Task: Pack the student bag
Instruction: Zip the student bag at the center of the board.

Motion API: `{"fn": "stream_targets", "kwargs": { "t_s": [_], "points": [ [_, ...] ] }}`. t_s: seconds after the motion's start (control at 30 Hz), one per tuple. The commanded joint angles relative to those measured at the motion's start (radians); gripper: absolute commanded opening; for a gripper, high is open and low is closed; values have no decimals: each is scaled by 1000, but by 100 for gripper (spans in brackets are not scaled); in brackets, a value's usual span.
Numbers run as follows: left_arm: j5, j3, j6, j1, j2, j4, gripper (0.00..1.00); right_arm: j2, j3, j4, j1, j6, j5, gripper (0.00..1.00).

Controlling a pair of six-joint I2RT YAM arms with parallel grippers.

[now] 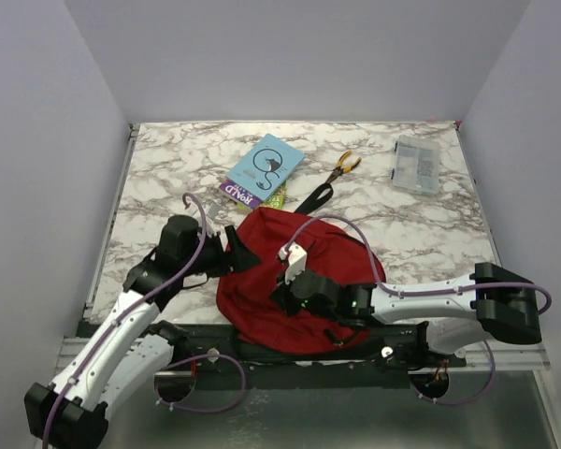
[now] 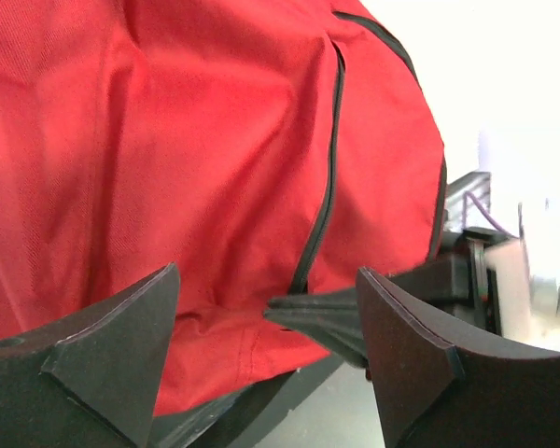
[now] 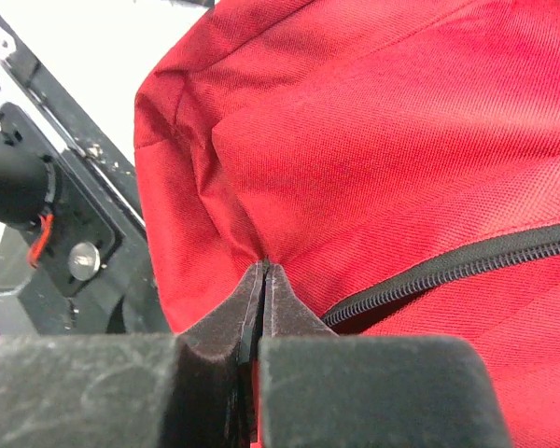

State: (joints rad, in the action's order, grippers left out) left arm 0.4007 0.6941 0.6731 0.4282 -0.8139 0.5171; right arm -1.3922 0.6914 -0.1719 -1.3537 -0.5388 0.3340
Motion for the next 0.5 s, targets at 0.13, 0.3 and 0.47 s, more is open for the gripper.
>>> {"fn": "stream_targets", "kwargs": {
  "t_s": [0.13, 0.3, 0.47],
  "points": [
    [81, -312, 351, 145, 244, -195, 75, 41, -6, -67, 126, -224, -189, 1],
    [-40, -374, 644, 328, 233, -212, 49, 62, 0, -49, 152, -292, -179, 1],
    [-75, -478, 972, 403, 235, -262, 38, 79, -11, -41, 154, -309, -149, 1]
  ]
}}
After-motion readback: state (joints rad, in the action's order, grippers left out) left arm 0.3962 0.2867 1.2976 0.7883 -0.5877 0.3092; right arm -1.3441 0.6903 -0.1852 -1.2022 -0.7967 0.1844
